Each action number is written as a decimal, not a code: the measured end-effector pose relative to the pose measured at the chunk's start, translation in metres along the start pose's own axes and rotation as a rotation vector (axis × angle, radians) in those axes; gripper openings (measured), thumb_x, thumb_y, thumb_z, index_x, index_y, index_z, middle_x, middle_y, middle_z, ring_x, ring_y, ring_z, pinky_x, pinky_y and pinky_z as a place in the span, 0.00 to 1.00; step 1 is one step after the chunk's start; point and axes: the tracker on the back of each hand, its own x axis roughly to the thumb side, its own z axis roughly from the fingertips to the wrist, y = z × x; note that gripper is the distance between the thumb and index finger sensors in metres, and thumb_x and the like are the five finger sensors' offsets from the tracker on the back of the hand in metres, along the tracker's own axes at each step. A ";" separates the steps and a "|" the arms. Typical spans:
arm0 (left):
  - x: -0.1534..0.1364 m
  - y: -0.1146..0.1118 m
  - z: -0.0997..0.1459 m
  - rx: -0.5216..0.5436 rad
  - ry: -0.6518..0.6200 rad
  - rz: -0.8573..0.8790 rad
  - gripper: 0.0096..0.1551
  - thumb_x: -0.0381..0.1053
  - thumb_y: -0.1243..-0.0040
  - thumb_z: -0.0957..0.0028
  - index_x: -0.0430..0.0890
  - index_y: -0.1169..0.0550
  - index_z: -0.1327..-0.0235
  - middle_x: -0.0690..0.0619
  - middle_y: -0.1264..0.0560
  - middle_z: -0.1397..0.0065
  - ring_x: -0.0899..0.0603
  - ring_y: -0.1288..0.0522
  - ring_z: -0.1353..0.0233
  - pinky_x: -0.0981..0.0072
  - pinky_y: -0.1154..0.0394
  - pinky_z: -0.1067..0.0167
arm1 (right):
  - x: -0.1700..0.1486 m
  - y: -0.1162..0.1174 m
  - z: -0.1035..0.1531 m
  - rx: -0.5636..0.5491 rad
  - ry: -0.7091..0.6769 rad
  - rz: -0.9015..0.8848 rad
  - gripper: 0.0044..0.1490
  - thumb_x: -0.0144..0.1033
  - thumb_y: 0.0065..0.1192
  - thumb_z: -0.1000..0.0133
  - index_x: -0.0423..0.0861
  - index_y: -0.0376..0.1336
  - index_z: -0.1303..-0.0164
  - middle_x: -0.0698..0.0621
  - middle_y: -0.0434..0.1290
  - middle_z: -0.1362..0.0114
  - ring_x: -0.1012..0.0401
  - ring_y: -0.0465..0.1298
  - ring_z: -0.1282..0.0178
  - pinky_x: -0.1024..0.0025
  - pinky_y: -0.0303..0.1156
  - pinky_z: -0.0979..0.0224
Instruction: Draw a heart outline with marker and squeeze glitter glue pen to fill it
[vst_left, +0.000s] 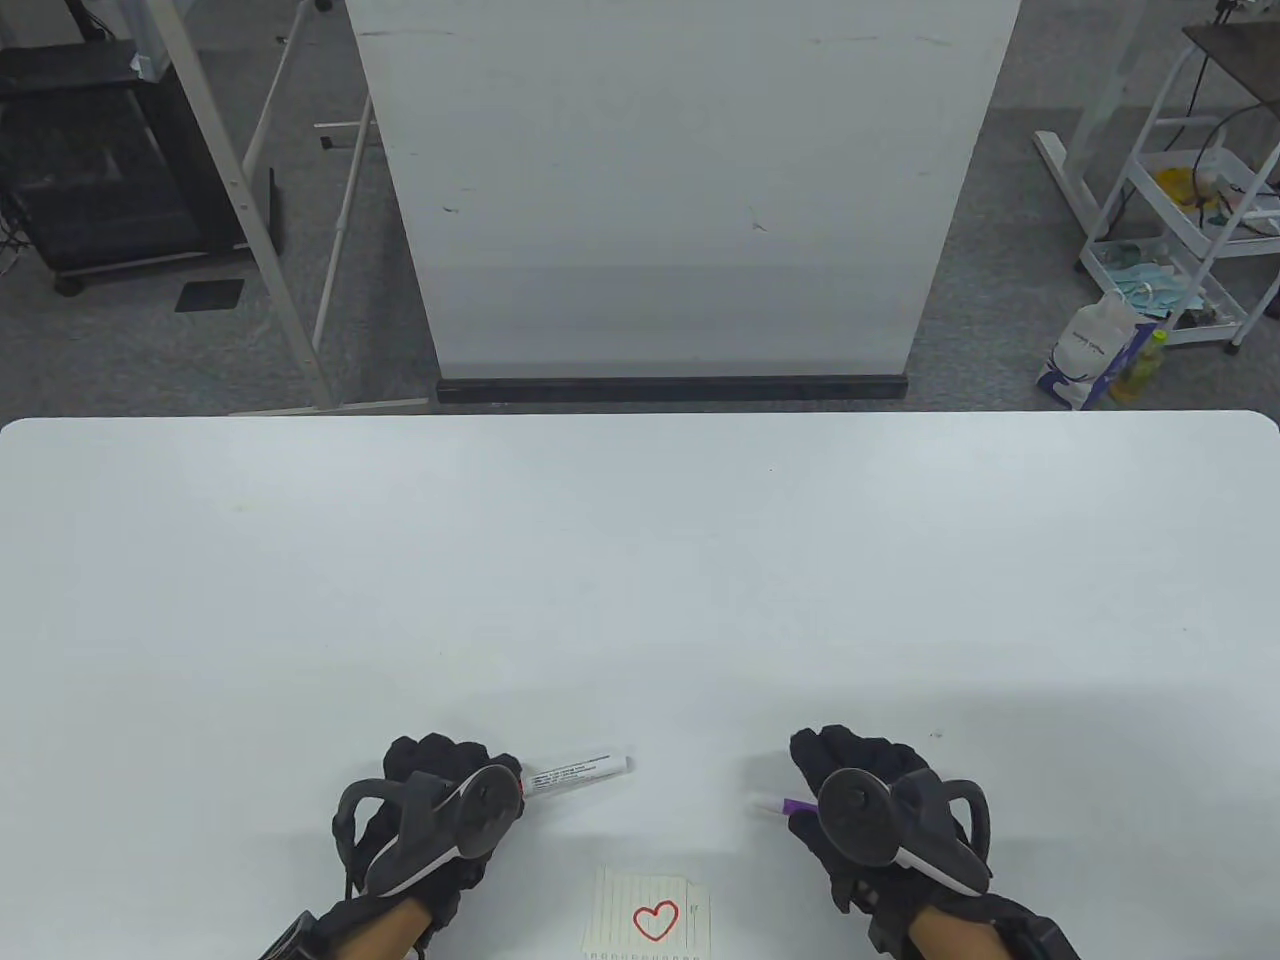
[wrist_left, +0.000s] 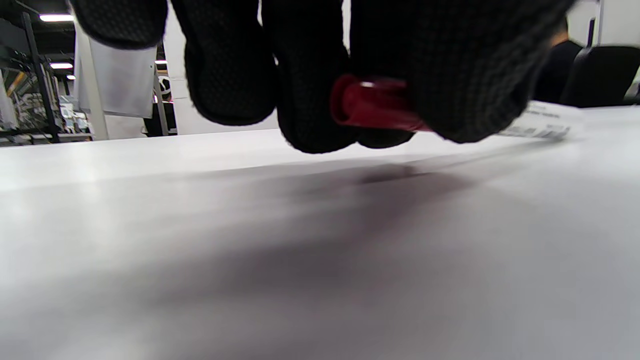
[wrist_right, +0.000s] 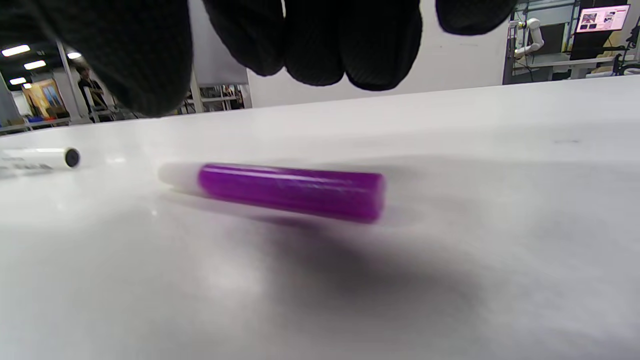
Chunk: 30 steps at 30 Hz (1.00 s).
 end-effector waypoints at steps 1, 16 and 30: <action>-0.001 0.000 0.000 -0.004 0.010 -0.017 0.24 0.60 0.31 0.54 0.55 0.15 0.45 0.51 0.16 0.39 0.35 0.23 0.35 0.29 0.36 0.32 | -0.001 0.002 0.000 0.006 0.011 0.010 0.43 0.51 0.70 0.55 0.50 0.63 0.28 0.39 0.65 0.24 0.42 0.70 0.29 0.34 0.59 0.27; -0.022 -0.005 0.004 -0.060 0.031 -0.014 0.29 0.62 0.31 0.54 0.54 0.18 0.40 0.50 0.19 0.35 0.35 0.23 0.34 0.28 0.37 0.31 | 0.005 0.020 -0.011 0.053 0.042 0.174 0.31 0.49 0.73 0.56 0.52 0.73 0.43 0.43 0.73 0.31 0.47 0.76 0.37 0.36 0.62 0.28; -0.002 0.014 0.026 0.270 -0.159 0.030 0.37 0.70 0.37 0.56 0.56 0.23 0.33 0.49 0.22 0.33 0.38 0.23 0.38 0.33 0.33 0.34 | 0.012 0.023 -0.013 0.085 -0.045 0.044 0.31 0.52 0.66 0.54 0.50 0.68 0.44 0.41 0.70 0.30 0.46 0.72 0.37 0.37 0.59 0.27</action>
